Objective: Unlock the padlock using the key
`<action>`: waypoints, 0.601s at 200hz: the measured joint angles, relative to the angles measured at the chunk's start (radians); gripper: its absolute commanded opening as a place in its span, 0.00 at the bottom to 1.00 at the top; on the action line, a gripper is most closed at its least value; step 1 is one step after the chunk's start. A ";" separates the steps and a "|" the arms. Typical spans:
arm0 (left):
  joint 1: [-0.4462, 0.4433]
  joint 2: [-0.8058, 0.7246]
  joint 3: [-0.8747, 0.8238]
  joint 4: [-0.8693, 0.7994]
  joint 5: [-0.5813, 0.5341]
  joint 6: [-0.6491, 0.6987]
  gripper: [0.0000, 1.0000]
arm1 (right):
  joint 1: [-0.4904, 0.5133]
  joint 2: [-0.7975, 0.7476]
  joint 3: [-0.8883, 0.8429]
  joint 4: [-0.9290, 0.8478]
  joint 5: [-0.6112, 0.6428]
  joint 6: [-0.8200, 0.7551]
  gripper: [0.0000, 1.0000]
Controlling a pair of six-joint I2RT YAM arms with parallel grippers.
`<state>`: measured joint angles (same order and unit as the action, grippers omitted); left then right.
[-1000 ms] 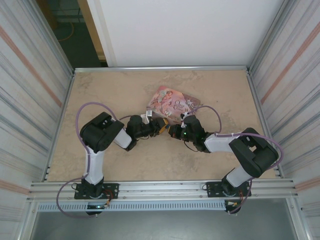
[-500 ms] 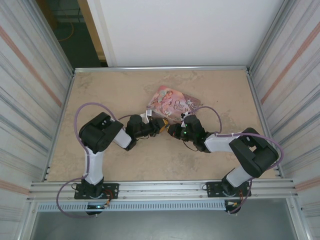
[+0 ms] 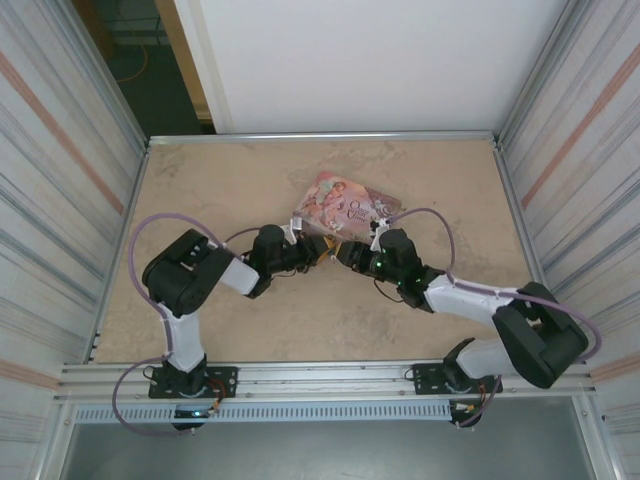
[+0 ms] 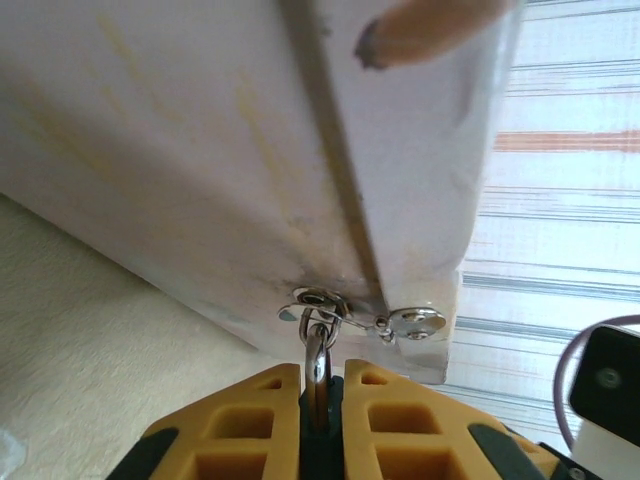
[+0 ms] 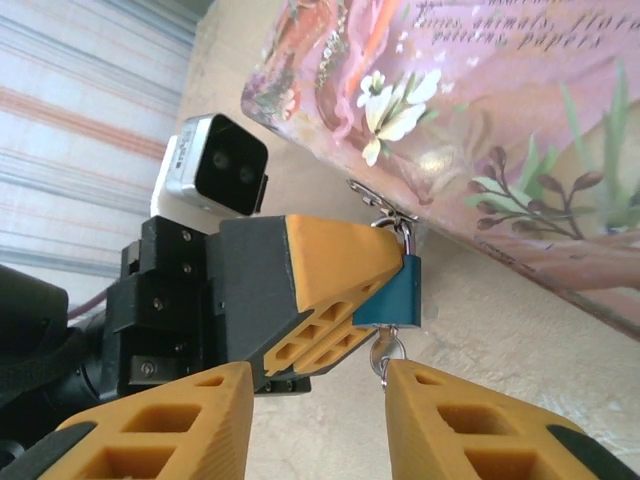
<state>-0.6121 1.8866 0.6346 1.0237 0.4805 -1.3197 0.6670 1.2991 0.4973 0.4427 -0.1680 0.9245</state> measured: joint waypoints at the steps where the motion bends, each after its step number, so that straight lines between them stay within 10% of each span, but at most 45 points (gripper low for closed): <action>1: 0.000 -0.003 0.000 -0.003 -0.001 0.000 0.00 | 0.000 -0.006 0.000 -0.006 0.002 -0.003 0.43; 93: -0.019 -0.161 0.001 -0.245 -0.014 0.025 0.00 | -0.006 -0.326 -0.055 -0.156 0.127 -0.180 0.99; 120: -0.025 -0.190 0.002 -0.301 -0.017 0.026 0.00 | -0.013 -0.374 -0.079 -0.160 0.134 -0.203 0.99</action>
<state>-0.6373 1.6970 0.6361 0.7227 0.4633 -1.2938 0.6537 0.9249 0.4183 0.2829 -0.0341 0.7219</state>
